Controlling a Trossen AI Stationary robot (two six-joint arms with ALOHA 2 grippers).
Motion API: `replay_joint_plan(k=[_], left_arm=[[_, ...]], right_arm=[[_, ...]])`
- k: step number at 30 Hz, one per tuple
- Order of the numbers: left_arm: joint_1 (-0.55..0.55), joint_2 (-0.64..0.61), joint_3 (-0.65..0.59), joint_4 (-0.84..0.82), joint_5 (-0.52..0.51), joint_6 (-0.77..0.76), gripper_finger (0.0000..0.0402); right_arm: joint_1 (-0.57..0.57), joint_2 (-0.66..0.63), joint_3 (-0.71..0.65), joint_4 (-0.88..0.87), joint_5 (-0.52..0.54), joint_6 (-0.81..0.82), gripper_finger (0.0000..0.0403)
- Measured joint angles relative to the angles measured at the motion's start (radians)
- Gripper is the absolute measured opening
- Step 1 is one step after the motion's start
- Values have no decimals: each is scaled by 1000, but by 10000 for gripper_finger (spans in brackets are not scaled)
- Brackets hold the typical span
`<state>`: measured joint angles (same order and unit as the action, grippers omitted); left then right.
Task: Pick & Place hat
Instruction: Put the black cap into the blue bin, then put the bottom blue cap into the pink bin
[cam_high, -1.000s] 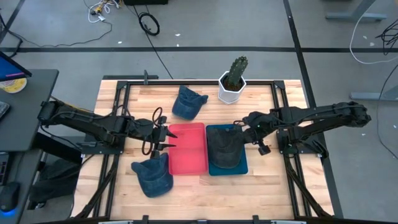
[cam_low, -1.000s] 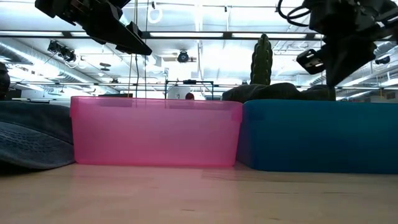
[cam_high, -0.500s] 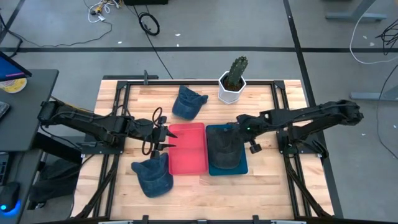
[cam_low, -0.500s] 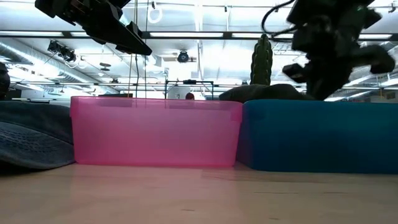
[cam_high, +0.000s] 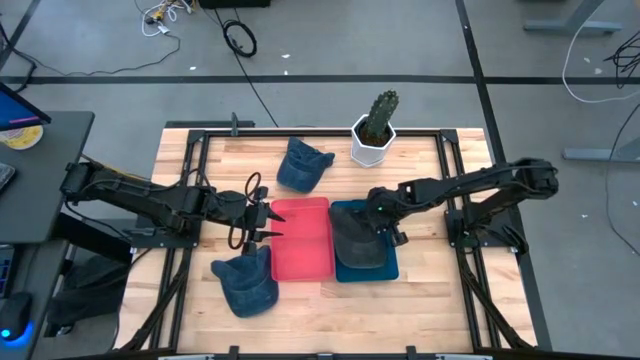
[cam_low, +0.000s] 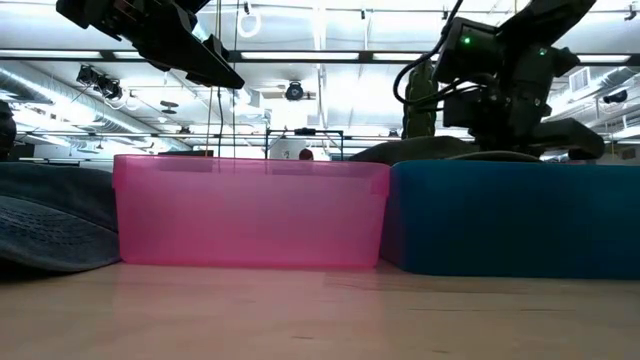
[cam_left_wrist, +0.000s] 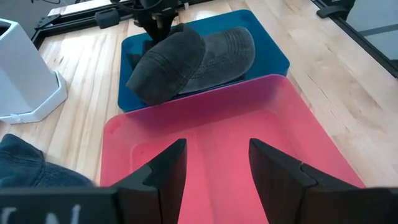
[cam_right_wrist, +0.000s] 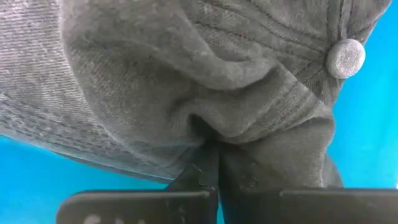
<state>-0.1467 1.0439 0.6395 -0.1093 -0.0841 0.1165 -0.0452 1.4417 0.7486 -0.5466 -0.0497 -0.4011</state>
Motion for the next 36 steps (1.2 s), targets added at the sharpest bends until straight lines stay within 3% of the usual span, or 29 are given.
replay_joint_plan(k=[12, 17, 29, 36], left_arm=[[0, 0, 0, 0, 0, 0, 177], [0, 0, 0, 1, 0, 8, 177], [0, -1, 0, 16, -45, 11, 177], [0, -1, 0, 30, -46, 27, 177]], right_arm=[[0, -208, -7, -45, 11, 71, 14], [0, -286, -7, -39, 8, 214, 18], [0, -321, -6, 56, 7, 364, 19], [15, -443, -87, 241, -157, 314, 20]])
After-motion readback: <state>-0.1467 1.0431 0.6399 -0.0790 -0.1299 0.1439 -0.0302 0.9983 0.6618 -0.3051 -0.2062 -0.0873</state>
